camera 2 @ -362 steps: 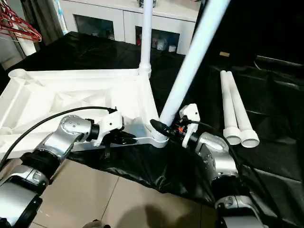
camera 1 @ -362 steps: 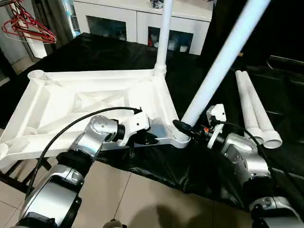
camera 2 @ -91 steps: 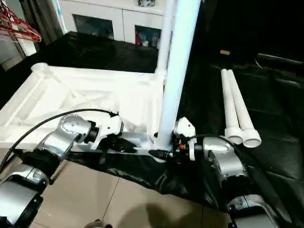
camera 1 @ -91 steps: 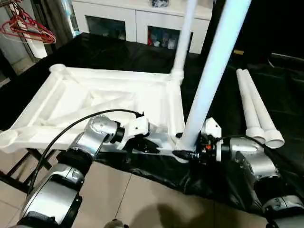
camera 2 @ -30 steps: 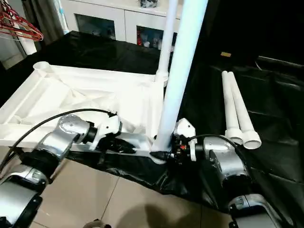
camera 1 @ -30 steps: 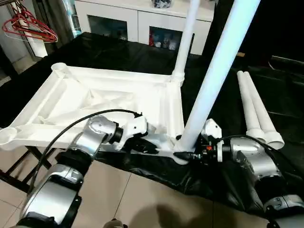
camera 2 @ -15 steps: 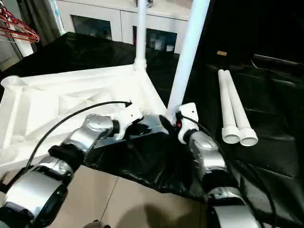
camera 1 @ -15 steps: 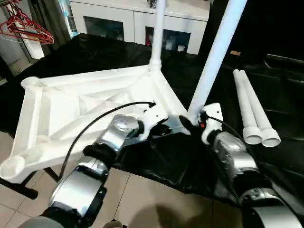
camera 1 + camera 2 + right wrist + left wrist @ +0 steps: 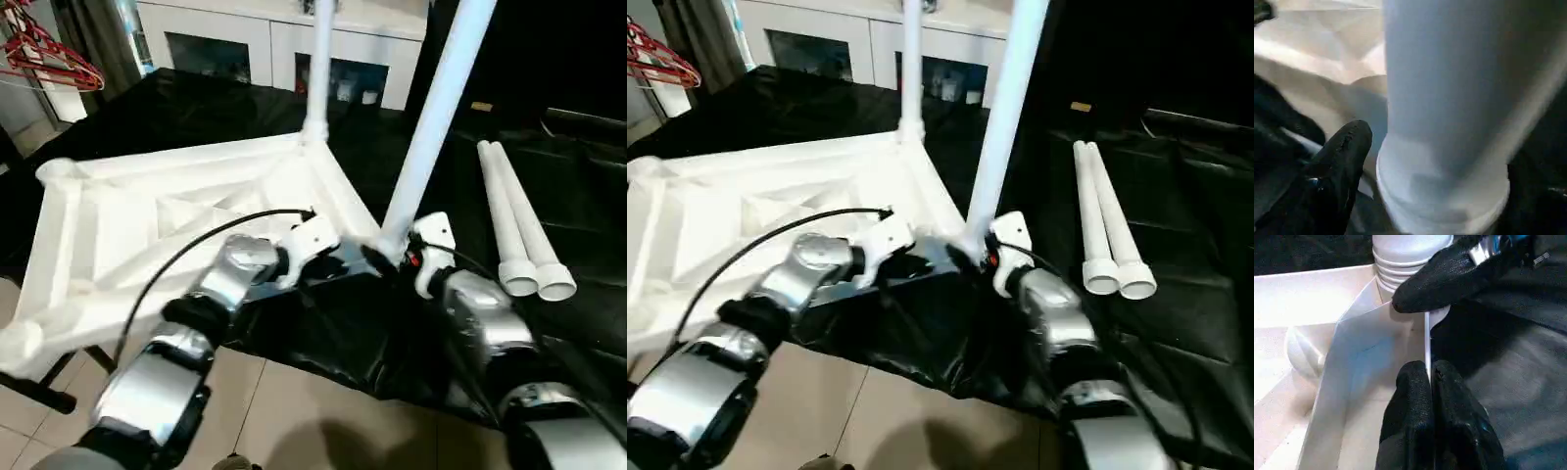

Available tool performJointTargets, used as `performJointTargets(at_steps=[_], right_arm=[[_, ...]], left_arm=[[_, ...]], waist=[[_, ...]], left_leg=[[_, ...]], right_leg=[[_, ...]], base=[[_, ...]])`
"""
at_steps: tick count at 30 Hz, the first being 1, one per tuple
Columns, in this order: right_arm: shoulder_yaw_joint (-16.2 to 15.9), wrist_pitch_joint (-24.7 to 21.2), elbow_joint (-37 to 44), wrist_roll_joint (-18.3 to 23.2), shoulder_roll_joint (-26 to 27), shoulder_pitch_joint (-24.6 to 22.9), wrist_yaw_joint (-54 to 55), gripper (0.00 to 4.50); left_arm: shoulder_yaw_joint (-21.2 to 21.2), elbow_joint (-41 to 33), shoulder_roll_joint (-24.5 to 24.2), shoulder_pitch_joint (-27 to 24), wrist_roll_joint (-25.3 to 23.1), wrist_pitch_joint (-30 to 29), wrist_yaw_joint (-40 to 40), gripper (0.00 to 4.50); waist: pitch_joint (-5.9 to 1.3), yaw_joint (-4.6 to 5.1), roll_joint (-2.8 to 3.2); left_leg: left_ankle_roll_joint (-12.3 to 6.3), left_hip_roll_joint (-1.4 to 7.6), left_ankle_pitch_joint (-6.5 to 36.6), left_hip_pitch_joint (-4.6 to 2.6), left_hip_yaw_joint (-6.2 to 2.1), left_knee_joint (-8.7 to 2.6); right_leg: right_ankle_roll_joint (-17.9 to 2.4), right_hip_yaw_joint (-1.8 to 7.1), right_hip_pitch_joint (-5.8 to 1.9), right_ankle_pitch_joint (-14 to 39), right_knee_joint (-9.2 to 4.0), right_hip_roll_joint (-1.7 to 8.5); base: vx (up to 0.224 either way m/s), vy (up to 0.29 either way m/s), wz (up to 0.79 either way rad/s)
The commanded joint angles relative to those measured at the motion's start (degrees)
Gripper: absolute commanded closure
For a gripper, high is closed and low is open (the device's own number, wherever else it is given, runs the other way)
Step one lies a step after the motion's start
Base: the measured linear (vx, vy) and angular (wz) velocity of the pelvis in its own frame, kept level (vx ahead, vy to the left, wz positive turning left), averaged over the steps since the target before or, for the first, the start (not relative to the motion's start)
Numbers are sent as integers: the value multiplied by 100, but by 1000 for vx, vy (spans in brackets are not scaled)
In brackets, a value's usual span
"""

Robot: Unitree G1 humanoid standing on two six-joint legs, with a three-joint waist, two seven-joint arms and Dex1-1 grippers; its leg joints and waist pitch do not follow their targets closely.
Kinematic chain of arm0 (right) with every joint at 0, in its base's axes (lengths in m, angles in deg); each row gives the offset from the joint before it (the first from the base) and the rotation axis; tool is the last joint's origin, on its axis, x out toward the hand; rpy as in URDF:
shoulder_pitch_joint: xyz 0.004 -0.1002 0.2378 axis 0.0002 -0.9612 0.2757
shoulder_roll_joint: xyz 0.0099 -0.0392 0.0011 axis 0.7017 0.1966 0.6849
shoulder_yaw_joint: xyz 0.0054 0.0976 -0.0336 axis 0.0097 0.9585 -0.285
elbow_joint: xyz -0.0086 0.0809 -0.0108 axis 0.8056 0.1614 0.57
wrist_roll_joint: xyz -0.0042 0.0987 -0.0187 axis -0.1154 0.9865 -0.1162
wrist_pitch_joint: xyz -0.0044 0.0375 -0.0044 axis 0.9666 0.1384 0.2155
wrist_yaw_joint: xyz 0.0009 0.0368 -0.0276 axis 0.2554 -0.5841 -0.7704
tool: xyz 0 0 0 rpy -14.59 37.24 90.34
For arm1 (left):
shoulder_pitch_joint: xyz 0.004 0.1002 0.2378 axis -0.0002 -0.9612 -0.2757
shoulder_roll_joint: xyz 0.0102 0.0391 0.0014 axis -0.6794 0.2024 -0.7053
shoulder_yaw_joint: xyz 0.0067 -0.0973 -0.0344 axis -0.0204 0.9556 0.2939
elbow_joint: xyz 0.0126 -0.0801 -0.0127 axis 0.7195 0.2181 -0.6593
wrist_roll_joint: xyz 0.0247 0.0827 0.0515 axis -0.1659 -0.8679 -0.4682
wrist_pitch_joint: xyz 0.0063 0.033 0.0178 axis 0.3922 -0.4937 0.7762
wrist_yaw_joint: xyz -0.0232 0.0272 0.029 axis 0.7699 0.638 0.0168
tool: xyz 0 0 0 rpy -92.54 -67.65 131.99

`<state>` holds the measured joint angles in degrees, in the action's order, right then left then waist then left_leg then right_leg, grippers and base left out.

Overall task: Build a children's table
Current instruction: Rotate leg to tighten

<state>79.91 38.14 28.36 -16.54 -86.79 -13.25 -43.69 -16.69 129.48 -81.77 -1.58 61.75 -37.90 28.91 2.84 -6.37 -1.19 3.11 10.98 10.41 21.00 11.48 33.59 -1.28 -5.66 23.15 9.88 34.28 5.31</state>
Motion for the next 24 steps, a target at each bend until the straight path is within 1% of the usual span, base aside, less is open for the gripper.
performJointTargets(at_steps=[1, 2, 4, 6, 7, 9, 11, 12, 13, 15, 18, 19, 20, 21, 22, 23, 24], right_arm=[[-332, 98, 233, 12, -16, -114, -792, 72], [-379, 70, 340, 72, -96, -169, -1097, 72], [-609, -44, 700, 216, -411, -347, -2061, 72], [-691, -85, 774, 266, -516, -378, -2397, 72], [-716, -125, 804, 299, -544, -389, -2518, 72], [-764, -201, 866, 336, -583, -415, -2704, 72], [-922, -264, 978, 296, -661, -485, -3042, 72], [-979, -269, 1021, 254, -683, -519, -3132, 87], [-1003, -268, 1041, 231, -679, -542, -3154, 105], [-1011, -284, 1074, 222, -655, -578, -3161, 108], [-997, -315, 1168, 277, -603, -671, -3101, 144], [-960, -285, 1173, 282, -541, -715, -2953, 149], [-932, -287, 1169, 283, -511, -725, -2871, 149], [-916, -289, 1167, 284, -494, -730, -2824, 162], [-848, -246, 1124, 260, -426, -724, -2580, 168], [-764, -225, 1064, 244, -348, -703, -2323, 172], [-764, -225, 1064, 244, -348, -703, -2323, 173]], left_arm=[[-86, -210, 89, -77, 261, 302, 380, 450], [-88, -268, 52, -112, 313, 307, 546, 450], [-94, -495, -100, -244, 518, 294, 1165, 450], [-114, -546, -183, -283, 535, 312, 1395, 450], [-136, -555, -223, -296, 522, 335, 1476, 450], [-157, -559, -277, -311, 495, 347, 1567, 450], [-166, -569, -379, -326, 473, 338, 1747, 450], [-165, -595, -410, -336, 485, 320, 1826, 450], [-165, -611, -429, -340, 489, 305, 1862, 450], [-165, -632, -455, -345, 496, 295, 1892, 450], [-135, -713, -478, -384, 491, 254, 1865, 450], [-93, -703, -448, -392, 476, 265, 1750, 450], [-82, -692, -433, -389, 467, 269, 1698, 450], [-75, -685, -424, -387, 462, 271, 1668, 450], [-51, -652, -386, -368, 444, 269, 1538, 450], [-23, -623, -343, -344, 434, 252, 1411, 450], [-23, -623, -343, -344, 434, 252, 1411, 450]], waist=[[-365, -34, -57], [-367, -48, -48], [-356, -58, -69], [-347, -61, -67], [-344, -61, -66], [-336, -67, -67], [-343, -67, -52], [-344, -69, -60], [-349, -64, -66], [-349, -63, -72], [-358, -73, -67], [-364, -69, -68], [-358, -61, -97], [-348, -65, -88], [-343, -61, -102], [-330, -51, -93], [-330, -51, -93]], left_leg=[[-577, 303, 977, -39, -105, -357], [-572, 312, 987, -53, -107, -361], [-586, 304, 1074, -31, -106, -359], [-594, 318, 1167, -42, -114, -375], [-556, 316, 1202, -47, -113, -377], [-496, 319, 1255, -54, -118, -386], [-447, 326, 1252, -54, -128, -393], [-431, 323, 1247, -55, -130, -395], [-426, 328, 1216, -45, -133, -397], [-429, 326, 1179, -52, -129, -396], [-446, 331, 1092, -53, -127, -390], [-447, 330, 1072, -51, -126, -388], [-450, 327, 1075, -50, -119, -386], [-446, 319, 1113, -46, -119, -388], [-409, 319, 1176, -50, -121, -395], [-349, 319, 1267, -62, -129, -409], [-349, 319, 1267, -62, -129, -409]], right_leg=[[-1332, 322, -334, 909, -352, 432], [-1334, 321, -322, 923, -354, 436], [-1309, 316, -345, 1088, -363, 435], [-1281, 316, -324, 1272, -388, 442], [-1246, 316, -308, 1411, -401, 441], [-1209, 318, -300, 1592, -421, 449], [-1190, 319, -296, 1624, -417, 449], [-1176, 317, -298, 1615, -418, 446], [-1192, 319, -302, 1546, -402, 450], [-1217, 320, -290, 1482, -398, 446], [-1272, 322, -294, 1277, -370, 448], [-1298, 320, -298, 1221, -363, 449], [-1294, 319, -292, 1237, -368, 444], [-1261, 320, -293, 1353, -383, 451], [-1191, 322, -288, 1542, -404, 457], [-1121, 323, -271, 1777, -430, 463], [-1121, 323, -271, 1777, -430, 463]], base=[[0, 0, 0], [0, 0, 0], [0, 0, 0], [0, 0, 0], [0, 0, 0], [0, 0, 0], [0, 0, 0], [0, 0, 0], [0, 0, 0], [0, 0, 0], [0, 0, 0], [0, 0, 0], [0, 0, 0], [0, 0, 0], [0, 0, 0], [0, 0, 0], [0, 0, 0]])
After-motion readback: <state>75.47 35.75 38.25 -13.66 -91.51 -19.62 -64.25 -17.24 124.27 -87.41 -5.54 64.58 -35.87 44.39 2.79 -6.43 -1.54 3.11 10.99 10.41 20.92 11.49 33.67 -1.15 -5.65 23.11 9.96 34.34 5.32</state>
